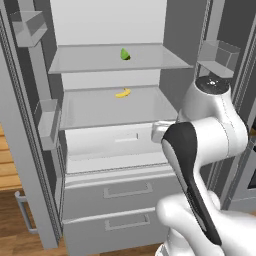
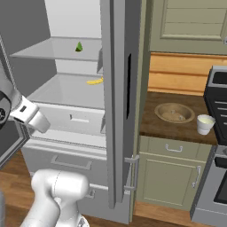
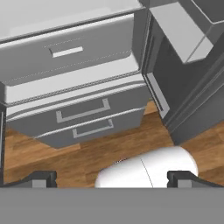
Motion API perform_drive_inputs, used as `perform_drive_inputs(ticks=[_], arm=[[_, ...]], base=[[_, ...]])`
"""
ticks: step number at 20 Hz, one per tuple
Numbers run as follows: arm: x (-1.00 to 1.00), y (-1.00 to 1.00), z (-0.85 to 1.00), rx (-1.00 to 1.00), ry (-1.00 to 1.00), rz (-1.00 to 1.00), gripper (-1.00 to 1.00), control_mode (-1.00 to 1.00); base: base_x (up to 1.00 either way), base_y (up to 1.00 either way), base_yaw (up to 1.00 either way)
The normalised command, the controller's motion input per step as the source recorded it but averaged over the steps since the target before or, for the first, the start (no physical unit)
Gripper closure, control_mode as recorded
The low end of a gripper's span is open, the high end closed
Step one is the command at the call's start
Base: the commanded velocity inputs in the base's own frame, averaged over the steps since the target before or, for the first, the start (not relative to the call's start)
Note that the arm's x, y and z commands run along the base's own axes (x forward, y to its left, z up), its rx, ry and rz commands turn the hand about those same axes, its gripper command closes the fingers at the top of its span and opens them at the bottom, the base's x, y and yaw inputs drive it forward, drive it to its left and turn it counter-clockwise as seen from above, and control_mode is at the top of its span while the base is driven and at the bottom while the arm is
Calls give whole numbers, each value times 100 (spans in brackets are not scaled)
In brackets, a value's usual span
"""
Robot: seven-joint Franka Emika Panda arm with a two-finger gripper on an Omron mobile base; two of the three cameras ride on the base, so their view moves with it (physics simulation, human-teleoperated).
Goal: Grab a lemon wedge from the fridge and one ice cube from the ice bowl, and put them in the glass of lemonade.
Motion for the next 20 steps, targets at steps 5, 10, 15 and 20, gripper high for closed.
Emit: perform_drive_inputs(ticks=[5,10,15,20], arm=[[18,-58,6,5,5,-1,-100,-100],[0,-19,32,11,0,0,-100,-100],[-5,6,16,2,-1,0,-100,-100],[0,17,5,0,-1,0,-100,-100]], base=[[0,0,0],[0,0,0],[0,0,0],[0,0,0]])
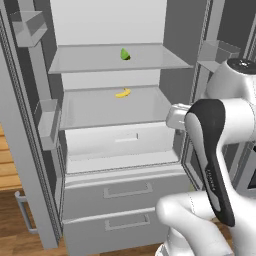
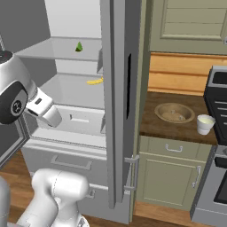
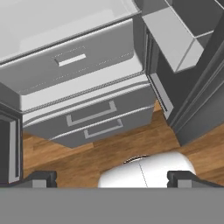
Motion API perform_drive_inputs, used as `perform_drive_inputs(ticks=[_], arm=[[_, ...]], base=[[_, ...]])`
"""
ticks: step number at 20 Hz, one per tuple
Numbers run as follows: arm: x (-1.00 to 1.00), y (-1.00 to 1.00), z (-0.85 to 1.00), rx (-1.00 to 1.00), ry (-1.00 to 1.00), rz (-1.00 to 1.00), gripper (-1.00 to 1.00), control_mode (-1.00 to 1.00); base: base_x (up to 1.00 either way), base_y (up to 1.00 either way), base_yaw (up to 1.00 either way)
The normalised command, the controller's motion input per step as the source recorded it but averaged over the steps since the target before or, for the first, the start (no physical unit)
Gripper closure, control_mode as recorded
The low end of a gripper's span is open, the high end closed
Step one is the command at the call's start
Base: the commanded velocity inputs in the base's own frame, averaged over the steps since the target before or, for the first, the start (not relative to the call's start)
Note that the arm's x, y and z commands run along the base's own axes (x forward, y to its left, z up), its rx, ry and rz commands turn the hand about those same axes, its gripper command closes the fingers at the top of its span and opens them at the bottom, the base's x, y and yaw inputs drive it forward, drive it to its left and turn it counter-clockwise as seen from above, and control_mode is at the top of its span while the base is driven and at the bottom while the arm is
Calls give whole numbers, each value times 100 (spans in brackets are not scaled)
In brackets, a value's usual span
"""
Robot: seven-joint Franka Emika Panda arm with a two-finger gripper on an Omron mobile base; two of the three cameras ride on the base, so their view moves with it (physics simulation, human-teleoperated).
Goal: Grab a lemon wedge from the fridge and one ice cube from the ice bowl, and put them in the glass of lemonade.
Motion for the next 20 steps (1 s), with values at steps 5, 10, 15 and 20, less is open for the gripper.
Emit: perform_drive_inputs(ticks=[5,10,15,20], arm=[[0,0,0,0,0,0,-100,100],[0,0,0,0,0,0,-100,100],[0,0,0,0,0,0,-100,100],[0,0,0,0,0,0,-100,100]], base=[[2,6,0],[36,18,0],[52,23,-3],[0,39,1]])
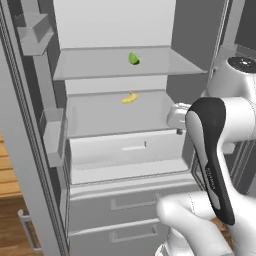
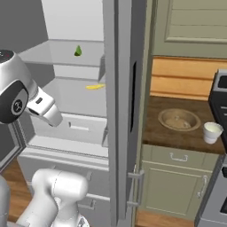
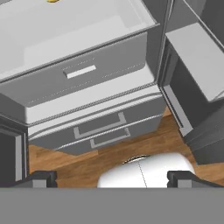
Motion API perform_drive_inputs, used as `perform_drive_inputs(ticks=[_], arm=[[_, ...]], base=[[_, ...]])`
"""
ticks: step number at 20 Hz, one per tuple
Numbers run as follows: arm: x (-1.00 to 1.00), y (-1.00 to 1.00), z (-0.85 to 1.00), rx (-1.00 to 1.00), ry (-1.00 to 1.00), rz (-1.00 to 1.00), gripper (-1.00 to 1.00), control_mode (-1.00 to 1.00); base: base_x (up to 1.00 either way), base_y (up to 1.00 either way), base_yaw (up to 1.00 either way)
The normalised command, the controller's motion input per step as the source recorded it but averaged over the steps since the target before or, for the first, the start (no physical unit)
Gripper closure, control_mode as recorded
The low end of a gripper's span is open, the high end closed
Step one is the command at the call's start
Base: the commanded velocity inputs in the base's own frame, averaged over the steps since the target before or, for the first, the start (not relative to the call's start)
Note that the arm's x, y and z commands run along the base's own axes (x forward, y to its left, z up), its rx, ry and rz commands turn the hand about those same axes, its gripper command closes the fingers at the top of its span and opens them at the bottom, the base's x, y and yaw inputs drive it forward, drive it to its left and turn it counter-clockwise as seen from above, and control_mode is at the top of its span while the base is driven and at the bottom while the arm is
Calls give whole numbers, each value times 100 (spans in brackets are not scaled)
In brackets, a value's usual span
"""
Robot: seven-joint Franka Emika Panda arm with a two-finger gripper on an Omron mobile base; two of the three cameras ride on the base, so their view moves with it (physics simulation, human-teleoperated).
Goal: Grab a lemon wedge from the fridge and one ice cube from the ice bowl, and put them in the glass of lemonade.
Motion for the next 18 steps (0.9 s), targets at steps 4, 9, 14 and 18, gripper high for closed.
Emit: perform_drive_inputs(ticks=[4,9,14,18], arm=[[0,0,0,0,0,0,-100,100],[0,0,0,0,0,0,-100,100],[0,0,0,0,0,0,-100,100],[0,0,0,0,0,0,-100,100]], base=[[0,39,5],[34,31,1],[82,33,0],[85,6,-5]])
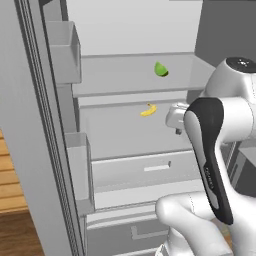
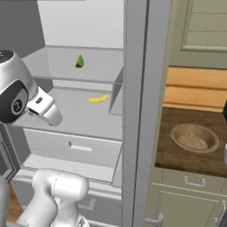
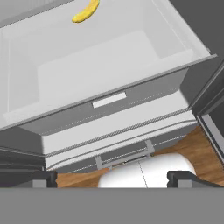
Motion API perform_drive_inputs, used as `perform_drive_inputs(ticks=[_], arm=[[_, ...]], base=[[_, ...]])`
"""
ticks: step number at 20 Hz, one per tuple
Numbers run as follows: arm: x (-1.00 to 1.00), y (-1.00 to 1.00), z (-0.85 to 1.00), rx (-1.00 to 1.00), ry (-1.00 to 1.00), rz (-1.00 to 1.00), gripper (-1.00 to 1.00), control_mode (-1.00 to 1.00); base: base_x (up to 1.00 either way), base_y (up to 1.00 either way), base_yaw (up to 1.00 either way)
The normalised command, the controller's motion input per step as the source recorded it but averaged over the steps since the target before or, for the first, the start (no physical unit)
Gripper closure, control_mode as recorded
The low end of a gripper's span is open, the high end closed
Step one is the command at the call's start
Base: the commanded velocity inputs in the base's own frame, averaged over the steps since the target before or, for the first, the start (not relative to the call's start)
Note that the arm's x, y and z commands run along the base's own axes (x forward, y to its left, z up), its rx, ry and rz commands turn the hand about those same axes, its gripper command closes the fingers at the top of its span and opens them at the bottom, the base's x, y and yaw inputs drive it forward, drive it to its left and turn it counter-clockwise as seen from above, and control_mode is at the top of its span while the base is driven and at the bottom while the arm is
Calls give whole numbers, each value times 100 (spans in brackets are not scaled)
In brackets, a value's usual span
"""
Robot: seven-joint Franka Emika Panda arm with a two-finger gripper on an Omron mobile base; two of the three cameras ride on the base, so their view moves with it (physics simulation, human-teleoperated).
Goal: Grab a lemon wedge from the fridge and one ice cube from the ice bowl, and put them in the glass of lemonade.
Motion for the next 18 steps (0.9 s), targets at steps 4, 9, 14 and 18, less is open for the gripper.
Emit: perform_drive_inputs(ticks=[4,9,14,18], arm=[[0,0,0,0,0,0,-100,100],[0,0,0,0,0,0,-100,-100],[-7,0,0,0,-17,0,-100,-100],[-12,0,1,4,-14,-6,-100,-100]], base=[[44,0,-3],[0,0,0],[0,0,0],[0,0,0]])
